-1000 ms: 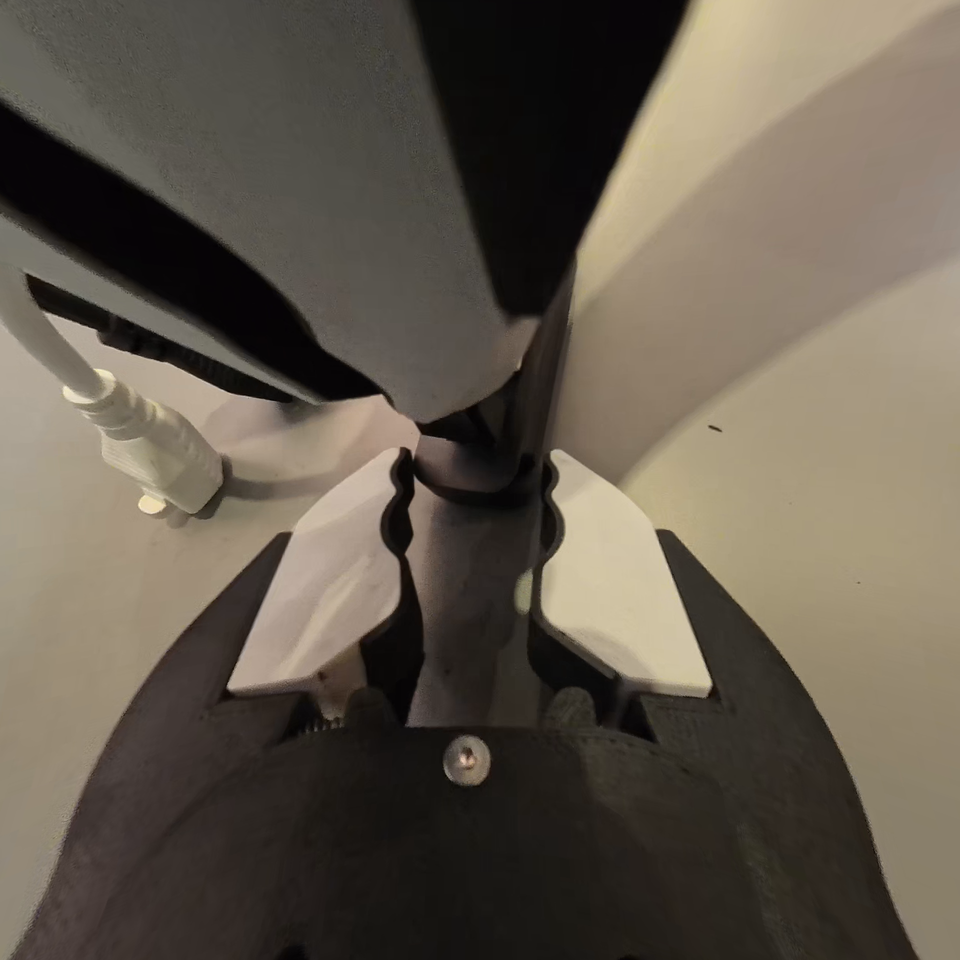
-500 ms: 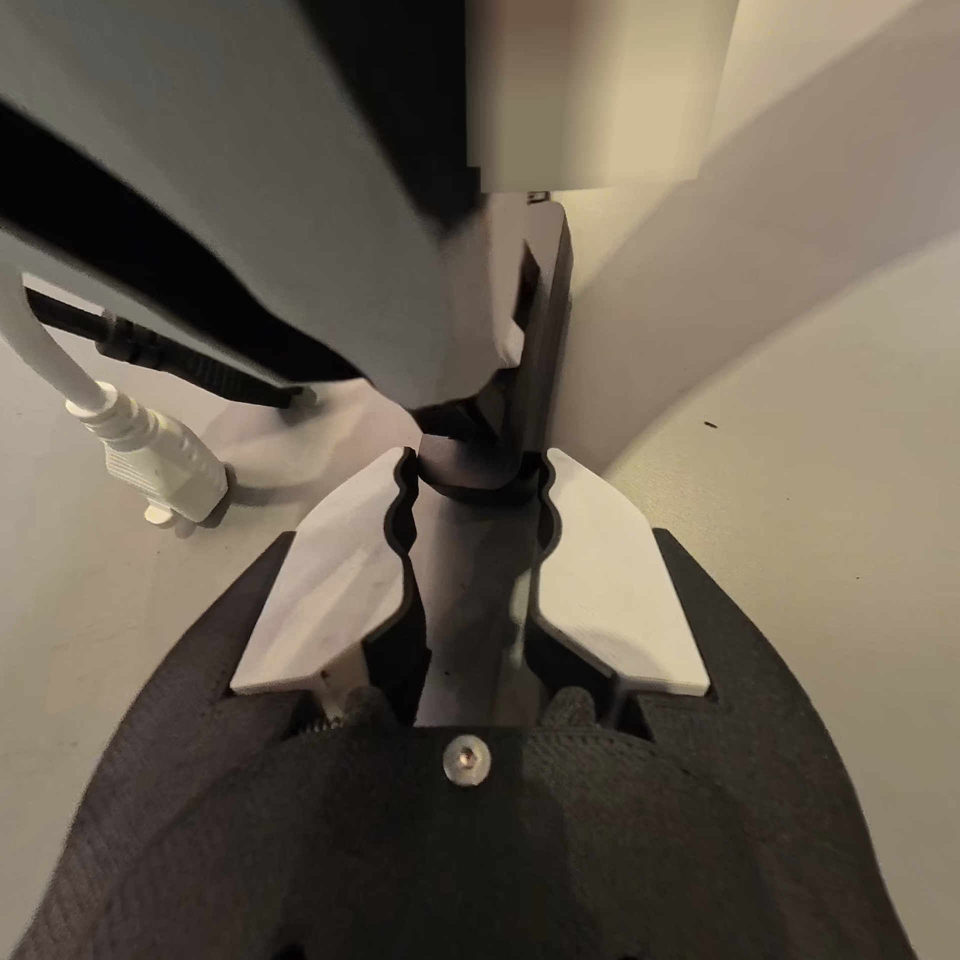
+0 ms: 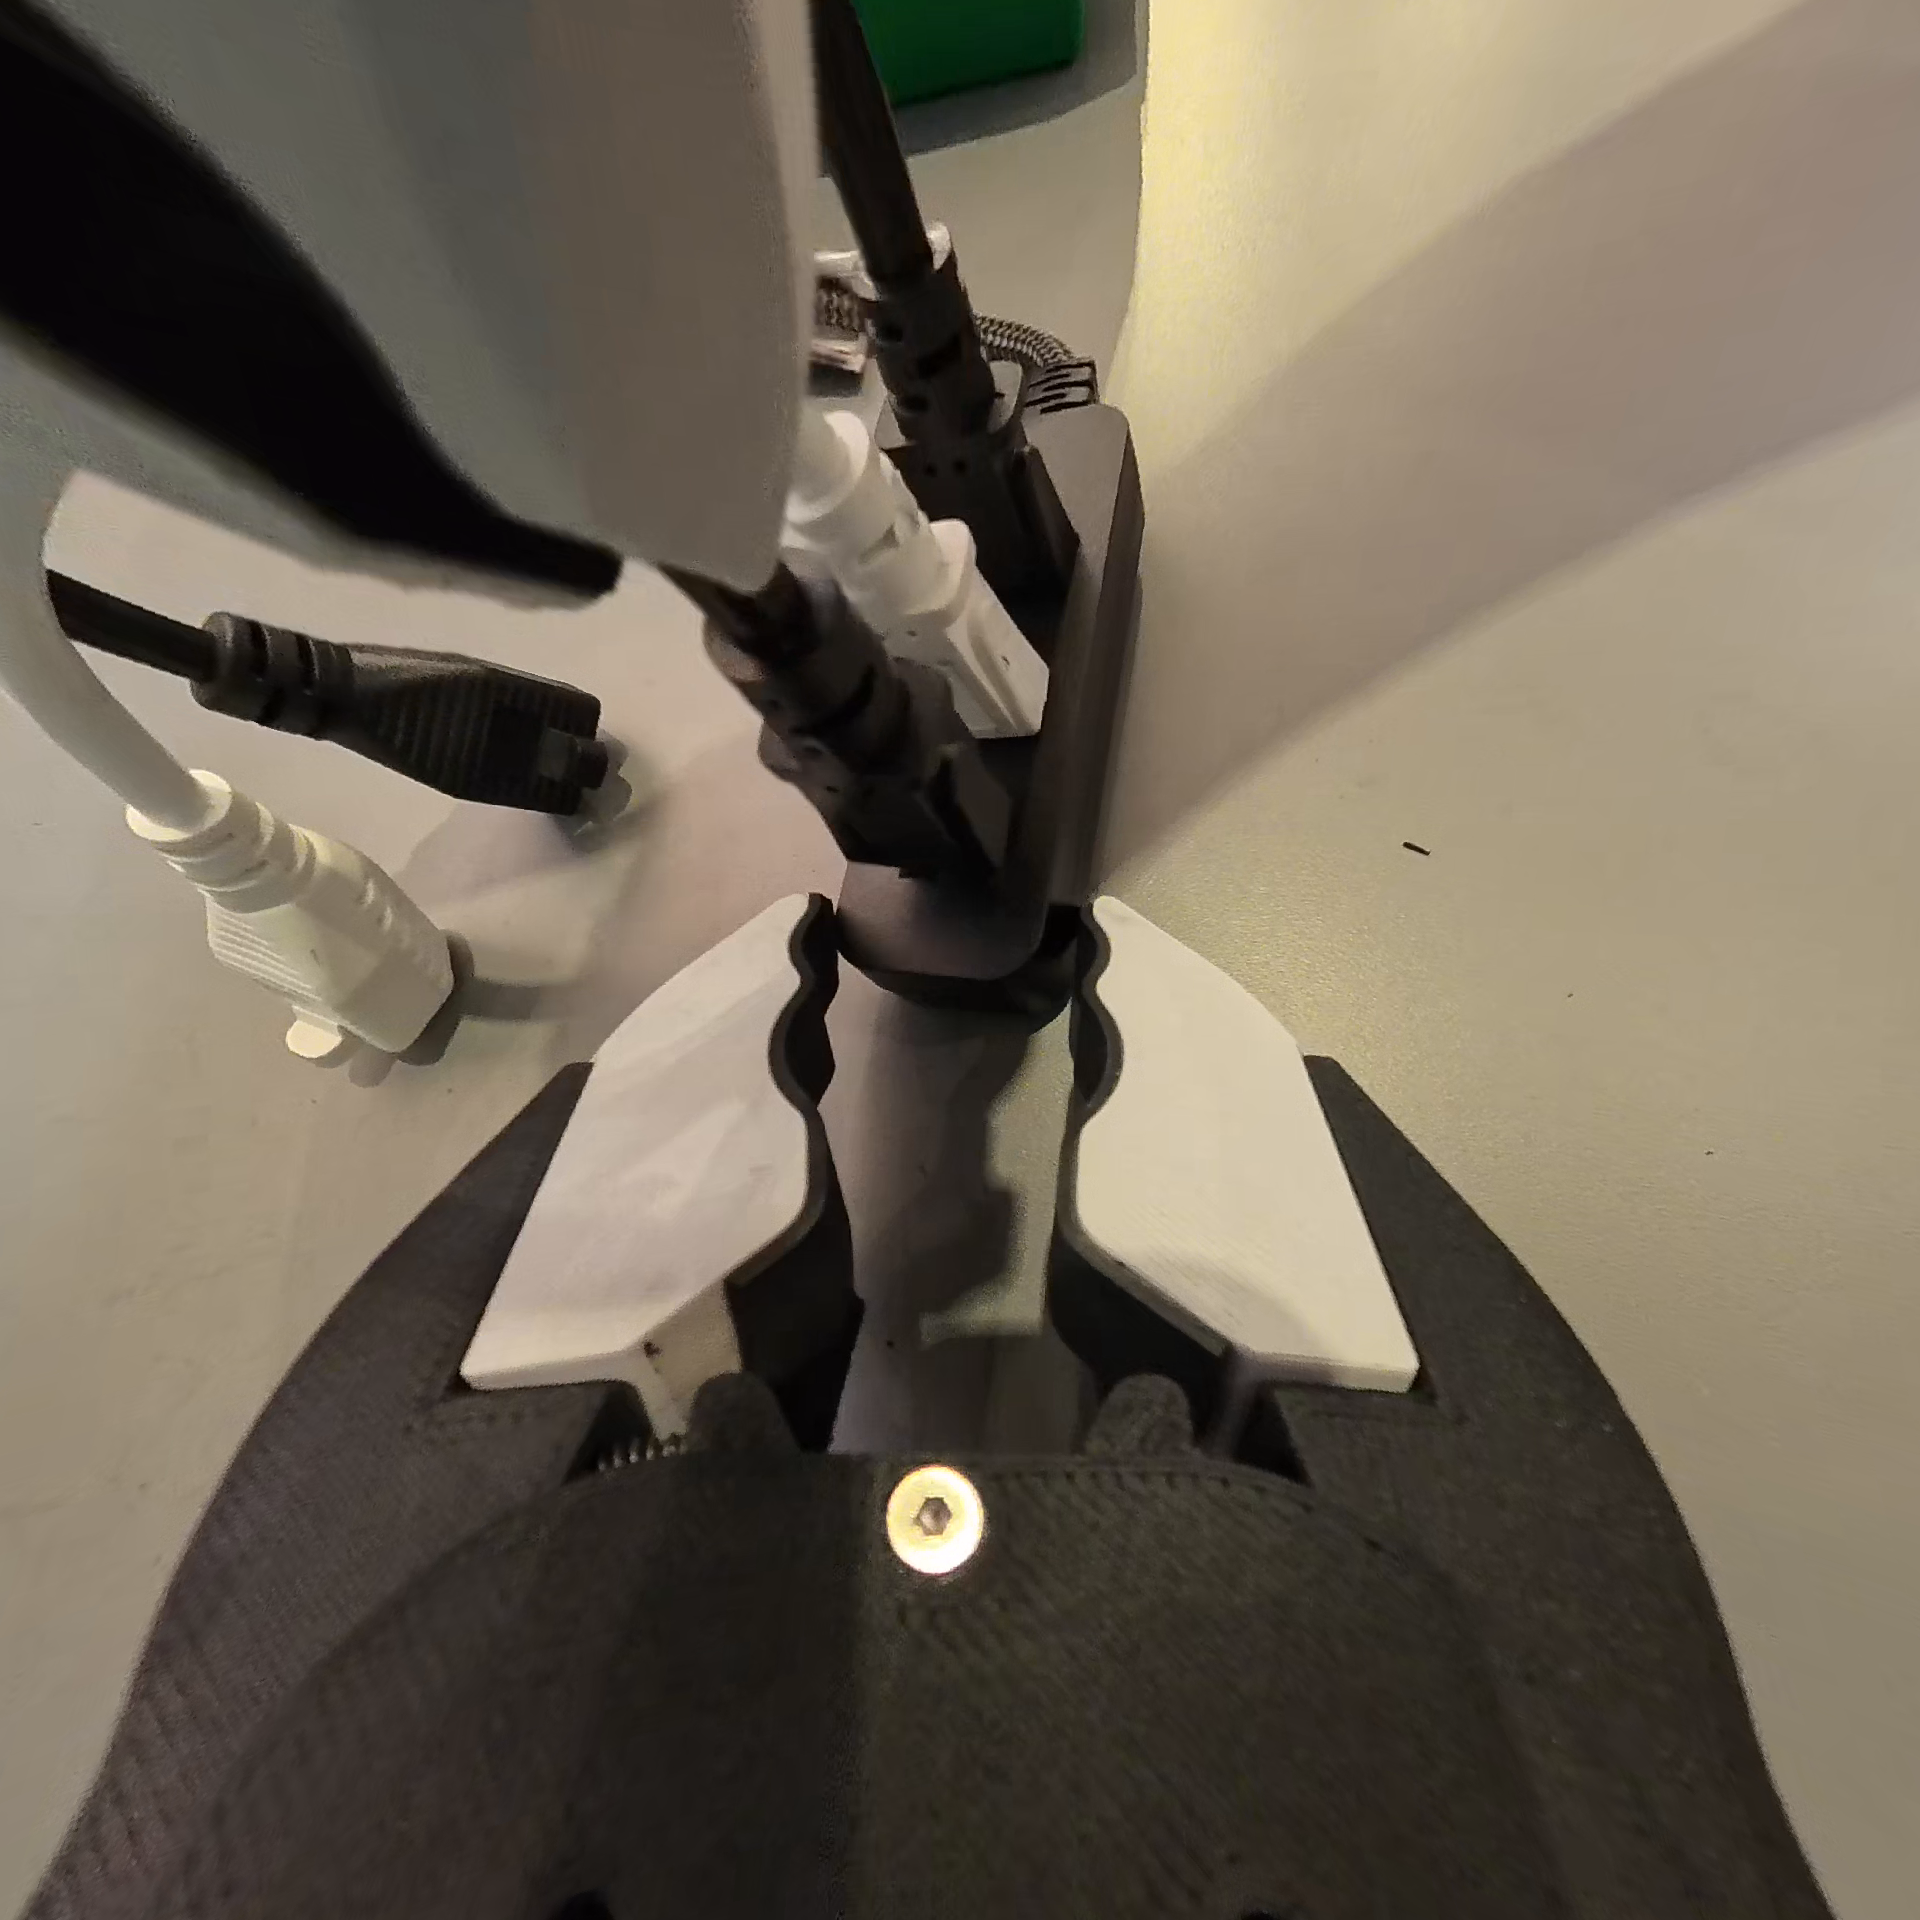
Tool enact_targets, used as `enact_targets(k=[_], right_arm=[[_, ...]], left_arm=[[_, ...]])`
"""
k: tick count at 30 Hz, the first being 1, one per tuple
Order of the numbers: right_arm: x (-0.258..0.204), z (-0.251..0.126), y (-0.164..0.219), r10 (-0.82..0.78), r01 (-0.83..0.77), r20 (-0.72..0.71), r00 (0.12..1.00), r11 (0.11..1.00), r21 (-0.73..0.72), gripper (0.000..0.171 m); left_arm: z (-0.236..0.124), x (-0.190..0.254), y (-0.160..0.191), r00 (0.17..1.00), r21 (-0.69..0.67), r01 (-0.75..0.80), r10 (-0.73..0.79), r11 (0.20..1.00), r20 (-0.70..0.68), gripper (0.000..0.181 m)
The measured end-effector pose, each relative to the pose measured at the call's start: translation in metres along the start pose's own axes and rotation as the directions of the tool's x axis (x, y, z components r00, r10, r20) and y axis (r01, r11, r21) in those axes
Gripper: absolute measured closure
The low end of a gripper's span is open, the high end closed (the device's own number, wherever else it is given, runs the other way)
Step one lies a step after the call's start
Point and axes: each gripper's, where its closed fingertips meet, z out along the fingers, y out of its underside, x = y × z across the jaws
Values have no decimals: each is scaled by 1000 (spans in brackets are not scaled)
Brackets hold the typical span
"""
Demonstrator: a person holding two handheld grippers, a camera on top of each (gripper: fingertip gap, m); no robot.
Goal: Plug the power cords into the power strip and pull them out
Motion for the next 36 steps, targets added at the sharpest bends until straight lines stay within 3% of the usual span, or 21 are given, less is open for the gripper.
enact_targets(k=[10, 25, 30, 33, 36], right_arm=[[-2, 5, 13, -30, 31, -34, 999, 999, 23, 161], [-7, 9, 12, -66, 62, -62, 996, 996, -68, 161], [-12, 17, 1, -82, 83, -37, 996, 997, 1, 169], [-8, 15, 2, -127, 125, -107, 986, 992, -20, 166], [-3, 12, -8, -128, 146, -154, 980, 984, 107, 165]], left_arm=[[0, 2, 0, 1000, 0, -4, 4, 1000, -7, 141], [0, 2, 0, 1000, -2, -8, 8, 1000, 2, 142], [0, 2, 0, 1000, -1, -7, 7, 1000, 4, 141], [-1, 2, 0, 1000, -1, -3, 3, 1000, 5, 141], [0, 2, 0, 1000, 1, 1, -1, 1000, 1, 141]])
